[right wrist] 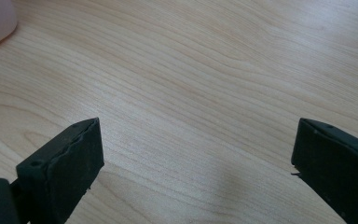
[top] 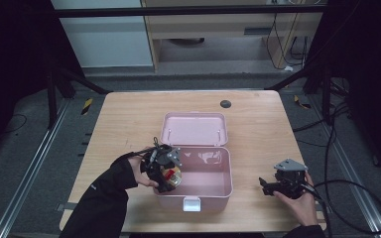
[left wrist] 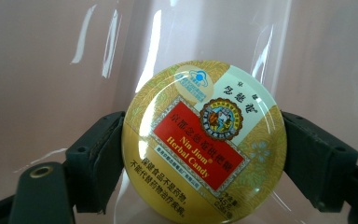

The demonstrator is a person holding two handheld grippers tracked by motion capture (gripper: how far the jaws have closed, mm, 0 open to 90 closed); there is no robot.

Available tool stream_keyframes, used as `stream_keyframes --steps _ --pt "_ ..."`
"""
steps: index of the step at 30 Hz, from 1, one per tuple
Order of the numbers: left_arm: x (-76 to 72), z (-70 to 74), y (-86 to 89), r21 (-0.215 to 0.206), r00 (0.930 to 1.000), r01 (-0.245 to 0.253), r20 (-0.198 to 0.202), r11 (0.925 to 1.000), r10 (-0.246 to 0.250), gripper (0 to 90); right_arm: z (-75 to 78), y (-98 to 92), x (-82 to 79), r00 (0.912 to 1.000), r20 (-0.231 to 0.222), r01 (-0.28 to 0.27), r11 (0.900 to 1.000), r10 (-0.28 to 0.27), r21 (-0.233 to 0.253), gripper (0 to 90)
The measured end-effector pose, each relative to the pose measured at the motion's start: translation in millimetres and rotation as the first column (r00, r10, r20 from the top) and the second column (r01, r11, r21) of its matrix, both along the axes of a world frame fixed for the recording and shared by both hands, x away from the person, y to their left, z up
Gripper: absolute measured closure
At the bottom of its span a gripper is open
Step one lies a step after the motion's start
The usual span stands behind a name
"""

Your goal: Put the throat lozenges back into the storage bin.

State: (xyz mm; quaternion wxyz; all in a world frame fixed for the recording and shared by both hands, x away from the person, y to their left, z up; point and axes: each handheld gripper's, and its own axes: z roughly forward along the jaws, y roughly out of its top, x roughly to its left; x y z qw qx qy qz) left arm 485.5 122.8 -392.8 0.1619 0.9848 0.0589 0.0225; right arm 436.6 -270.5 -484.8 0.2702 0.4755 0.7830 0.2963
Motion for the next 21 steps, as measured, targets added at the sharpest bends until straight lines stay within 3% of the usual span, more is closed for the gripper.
stream_keyframes --steps 9,16,21 --pt "-1.7 4.1 3.1 -0.012 0.9999 -0.005 0.011 0.9999 0.005 18.5 0.3 -0.3 0.1 1.0000 0.002 0.003 1.000 -0.003 0.001 2.6" --pt "-7.3 30.6 19.1 -0.116 0.9962 -0.045 0.069 0.9922 0.054 22.4 3.1 -3.7 -0.7 0.9995 0.022 0.024 1.000 -0.024 0.008 3.3" --pt "-12.3 47.1 34.0 -0.189 0.9877 -0.103 0.098 0.9766 0.123 25.1 4.2 -6.0 -1.2 0.9986 0.031 0.042 0.999 -0.043 0.023 3.6"
